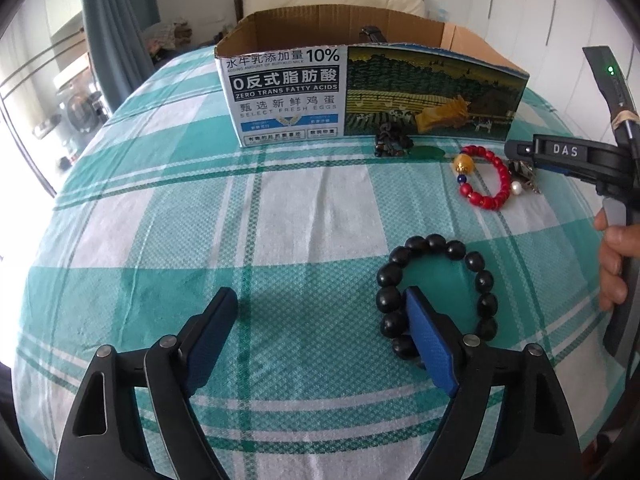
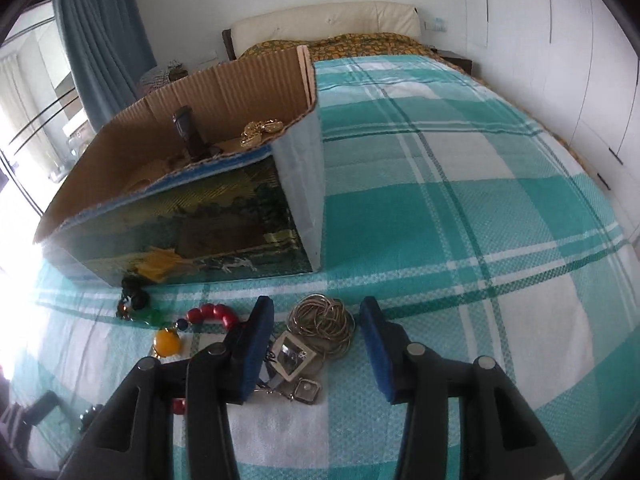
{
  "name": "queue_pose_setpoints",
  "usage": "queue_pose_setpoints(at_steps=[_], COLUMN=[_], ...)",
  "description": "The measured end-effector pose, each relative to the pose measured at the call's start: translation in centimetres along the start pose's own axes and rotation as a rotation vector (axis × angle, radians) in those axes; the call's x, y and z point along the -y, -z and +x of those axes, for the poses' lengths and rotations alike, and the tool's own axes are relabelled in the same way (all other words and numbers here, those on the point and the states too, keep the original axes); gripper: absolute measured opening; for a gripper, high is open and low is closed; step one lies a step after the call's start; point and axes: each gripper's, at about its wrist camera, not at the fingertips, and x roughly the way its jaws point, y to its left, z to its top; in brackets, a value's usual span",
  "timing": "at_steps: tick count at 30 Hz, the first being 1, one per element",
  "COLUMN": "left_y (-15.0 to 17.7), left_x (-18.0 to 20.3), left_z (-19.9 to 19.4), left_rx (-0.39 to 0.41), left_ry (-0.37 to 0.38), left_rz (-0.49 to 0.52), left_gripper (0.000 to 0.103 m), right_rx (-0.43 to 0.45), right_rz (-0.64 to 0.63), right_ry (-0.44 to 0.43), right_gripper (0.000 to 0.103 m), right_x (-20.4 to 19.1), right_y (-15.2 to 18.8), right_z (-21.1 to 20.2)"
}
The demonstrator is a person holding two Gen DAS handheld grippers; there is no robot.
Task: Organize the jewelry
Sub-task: 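Close the left tool on the black bracelet while the right tool grasps the silver rings, then carry the black bracelet and silver rings over the box with both tools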
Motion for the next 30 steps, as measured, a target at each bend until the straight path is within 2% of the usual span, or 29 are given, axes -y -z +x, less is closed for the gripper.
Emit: queue_pose_setpoints(at_steps=[3,7,10,13,15,18,21,30], left_y=[0.1,0.1,0.1,0.1,0.0,-0.2,-0.6,-3.8], left_x=[0.6,1.1,1.4,2.1,2.7,2.9,2.5,0.9], left_z=[-0.1,-0.2,-0.4,-0.8,-0.8,-0.9,-1.3,-6.7], left_rx=[0.005,0.009,0.010,0.016,0.013,-0.001,-0.015,0.047], left_ry=[0.005,0.015,0.032,0.060,0.079,0.101,0.165,0.315], left_rz=[0.005,0.015,0.023,0.053,0.075,0.083,0.047,-0.034], left_gripper=[0.085,0.081,0.071,0.043,0.012,0.011,0.010,0.010], right_rx=[0.005,-0.012,-0.020,-0.015,-0.009,0.005,0.029,0.102], right_rz=[-0.054,-0.121,-0.124,-0.108,-0.094,-0.071,-0.056,-0.078], right_ry=[0.021,0.007,-0.028,-0.072,-0.103,-0.154,-0.199,-0.268], right_gripper=[0.025,0.021,0.020,0.018,0.018,0.018,0.018,0.018], right_x=[-0.2,-0.2,0.3,1.1,1.6,2.4,3.2,3.4], right_y=[0.4,0.9,1.6,2.3,2.8,3.0,2.7,1.4], right_z=[-0.3,-0.9,-1.8,-3.1,-4.2,-6.3,-8.5,-13.8])
